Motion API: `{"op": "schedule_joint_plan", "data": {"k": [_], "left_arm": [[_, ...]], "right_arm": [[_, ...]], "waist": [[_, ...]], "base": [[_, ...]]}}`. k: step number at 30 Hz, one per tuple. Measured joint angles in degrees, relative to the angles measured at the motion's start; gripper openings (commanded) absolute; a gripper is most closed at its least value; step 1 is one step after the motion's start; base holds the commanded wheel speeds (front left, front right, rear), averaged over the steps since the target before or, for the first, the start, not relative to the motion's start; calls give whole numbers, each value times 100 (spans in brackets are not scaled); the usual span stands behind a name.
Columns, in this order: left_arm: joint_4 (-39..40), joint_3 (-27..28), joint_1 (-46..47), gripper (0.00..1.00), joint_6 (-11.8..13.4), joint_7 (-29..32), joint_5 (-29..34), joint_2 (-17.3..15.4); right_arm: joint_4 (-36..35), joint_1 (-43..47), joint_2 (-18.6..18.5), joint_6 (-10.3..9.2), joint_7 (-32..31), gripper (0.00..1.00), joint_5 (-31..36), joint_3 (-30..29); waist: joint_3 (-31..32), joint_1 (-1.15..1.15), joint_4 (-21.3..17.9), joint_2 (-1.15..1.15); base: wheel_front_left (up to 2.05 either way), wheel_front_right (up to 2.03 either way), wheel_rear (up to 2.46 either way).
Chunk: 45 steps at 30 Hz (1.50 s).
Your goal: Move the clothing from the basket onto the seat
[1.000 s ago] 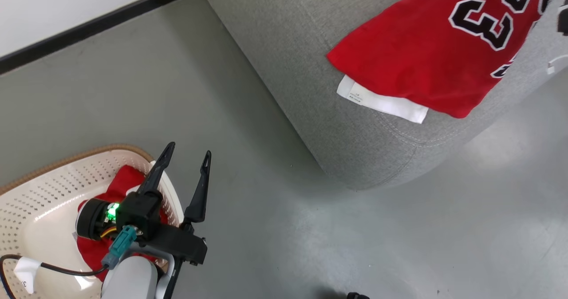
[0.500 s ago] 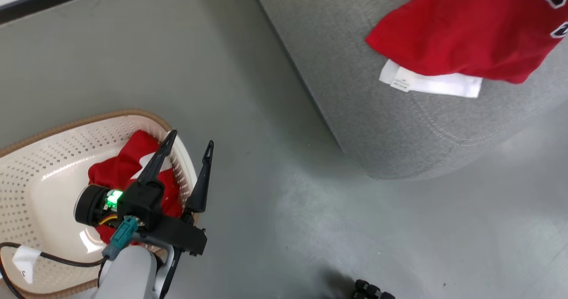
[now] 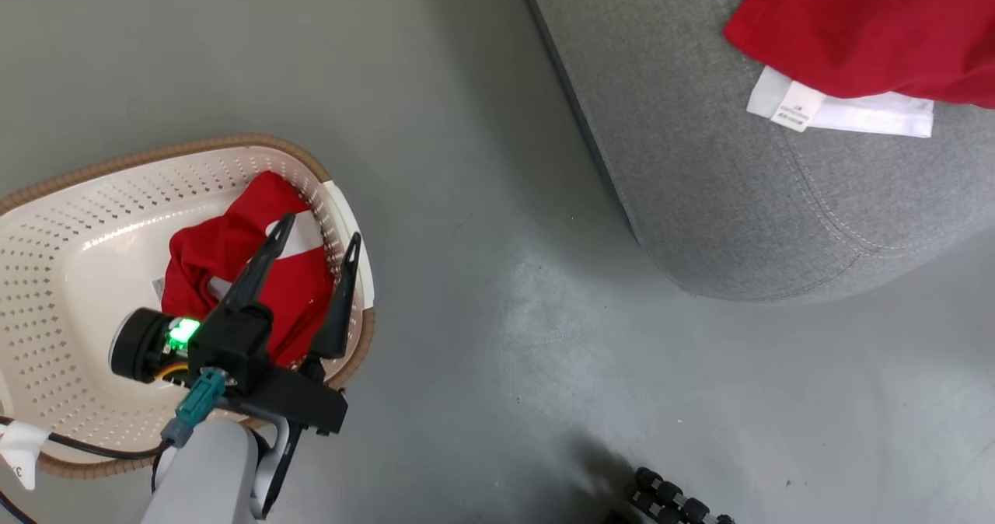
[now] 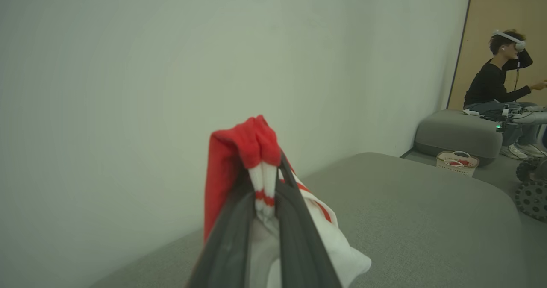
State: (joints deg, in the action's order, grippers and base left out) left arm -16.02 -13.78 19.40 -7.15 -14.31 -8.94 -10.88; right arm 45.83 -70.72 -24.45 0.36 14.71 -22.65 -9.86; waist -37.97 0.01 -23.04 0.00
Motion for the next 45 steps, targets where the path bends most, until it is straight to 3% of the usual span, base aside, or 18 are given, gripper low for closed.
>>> {"op": "schedule_joint_plan", "data": {"k": [12, 17, 26, 30, 44, 45], "left_arm": [[142, -146, 119, 100, 0, 0, 1, -232], [191, -169, 133, 100, 0, 0, 1, -319], [211, -187, 222, 100, 0, 0, 0, -324], [211, -194, 244, 100, 0, 0, -1, -325], [209, -223, 276, 100, 0, 0, -5, -318], [208, -219, 280, 100, 0, 0, -7, -319]], "right_arm": [[190, -226, -266, -145, 1, 0, 63, -146], [414, -317, -207, -138, 1, 0, 57, -129], [855, -328, 289, -109, 1, 0, 51, 27], [1195, -373, 268, 15, -1, 0, 7, 23], [1780, -469, 124, -63, -43, 0, -70, -141], [1784, -469, 125, -63, -43, 42, -70, -138]], "waist": [[-436, -1, 75, 0], [-635, -1, 99, 0], [-864, 0, 227, 0], [-906, 0, 268, 0], [-1005, -1, 355, 0], [-1002, -1, 356, 0]], "base": [[0, 0, 0], [0, 0, 0], [0, 0, 0], [0, 0, 0], [0, 0, 0], [0, 0, 0]]}}
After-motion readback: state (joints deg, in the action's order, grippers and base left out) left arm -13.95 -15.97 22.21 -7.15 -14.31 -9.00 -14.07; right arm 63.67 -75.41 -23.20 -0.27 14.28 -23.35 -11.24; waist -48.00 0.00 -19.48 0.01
